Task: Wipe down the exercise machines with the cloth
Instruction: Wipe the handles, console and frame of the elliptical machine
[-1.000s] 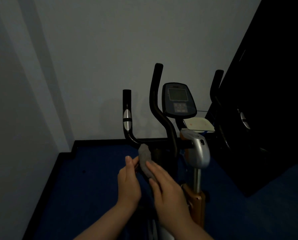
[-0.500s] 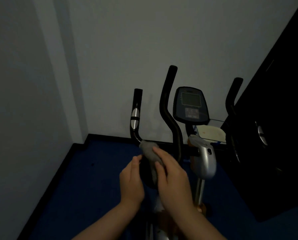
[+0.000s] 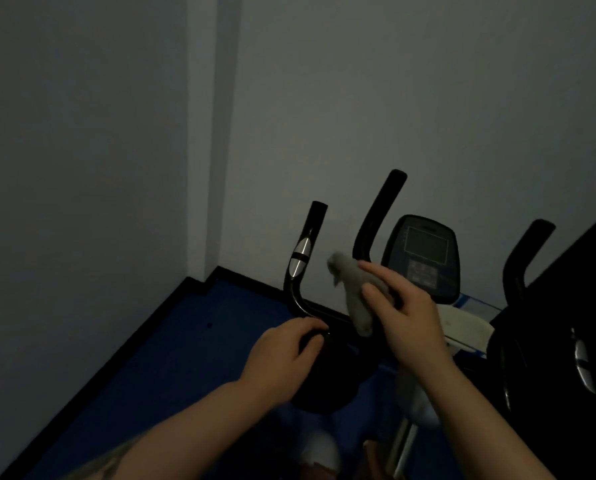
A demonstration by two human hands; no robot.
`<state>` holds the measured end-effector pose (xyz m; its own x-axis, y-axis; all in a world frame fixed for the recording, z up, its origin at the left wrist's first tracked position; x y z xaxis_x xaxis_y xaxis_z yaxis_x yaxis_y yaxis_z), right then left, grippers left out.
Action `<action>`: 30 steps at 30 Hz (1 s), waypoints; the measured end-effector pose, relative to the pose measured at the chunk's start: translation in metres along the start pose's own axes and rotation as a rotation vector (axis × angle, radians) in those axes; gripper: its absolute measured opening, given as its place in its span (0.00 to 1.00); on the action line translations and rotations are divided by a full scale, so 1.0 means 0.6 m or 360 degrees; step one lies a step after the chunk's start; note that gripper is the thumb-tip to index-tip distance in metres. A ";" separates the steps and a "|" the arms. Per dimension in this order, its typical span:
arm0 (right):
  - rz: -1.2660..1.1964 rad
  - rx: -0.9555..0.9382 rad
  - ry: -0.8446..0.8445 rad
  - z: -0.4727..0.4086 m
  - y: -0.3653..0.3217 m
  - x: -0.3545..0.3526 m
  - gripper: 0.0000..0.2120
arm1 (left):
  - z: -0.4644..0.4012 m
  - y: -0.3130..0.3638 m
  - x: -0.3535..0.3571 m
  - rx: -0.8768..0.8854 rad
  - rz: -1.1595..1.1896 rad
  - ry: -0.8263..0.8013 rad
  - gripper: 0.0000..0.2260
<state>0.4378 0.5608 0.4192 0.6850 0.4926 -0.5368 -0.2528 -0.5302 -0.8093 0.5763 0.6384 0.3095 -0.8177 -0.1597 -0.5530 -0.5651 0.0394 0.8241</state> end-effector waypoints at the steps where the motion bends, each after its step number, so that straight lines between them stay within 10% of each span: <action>1: 0.0091 0.0011 -0.0048 -0.031 0.006 0.013 0.16 | -0.001 0.002 0.001 0.0019 -0.0075 0.0024 0.12; 12: 0.0613 0.0236 -0.0907 -0.094 0.096 0.085 0.13 | 0.022 -0.002 -0.002 0.0118 -0.0055 0.0107 0.12; 30: 0.1081 -0.0345 -0.0502 -0.179 0.063 0.123 0.14 | 0.013 -0.014 -0.006 0.0344 -0.0006 -0.0065 0.13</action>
<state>0.5520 0.5032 0.3747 0.1928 0.1673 -0.9669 -0.3861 -0.8929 -0.2315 0.5830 0.6465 0.3036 -0.8167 -0.1205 -0.5644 -0.5752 0.2499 0.7789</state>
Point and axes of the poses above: each hand's wrist, its own z-axis away from the middle knuckle, its own x-axis out of the palm, y = z × x, the point moved 5 cm from there along -z, towards the middle knuckle, and after that the axes turned 14 degrees about -y, right-handed, at the moved point
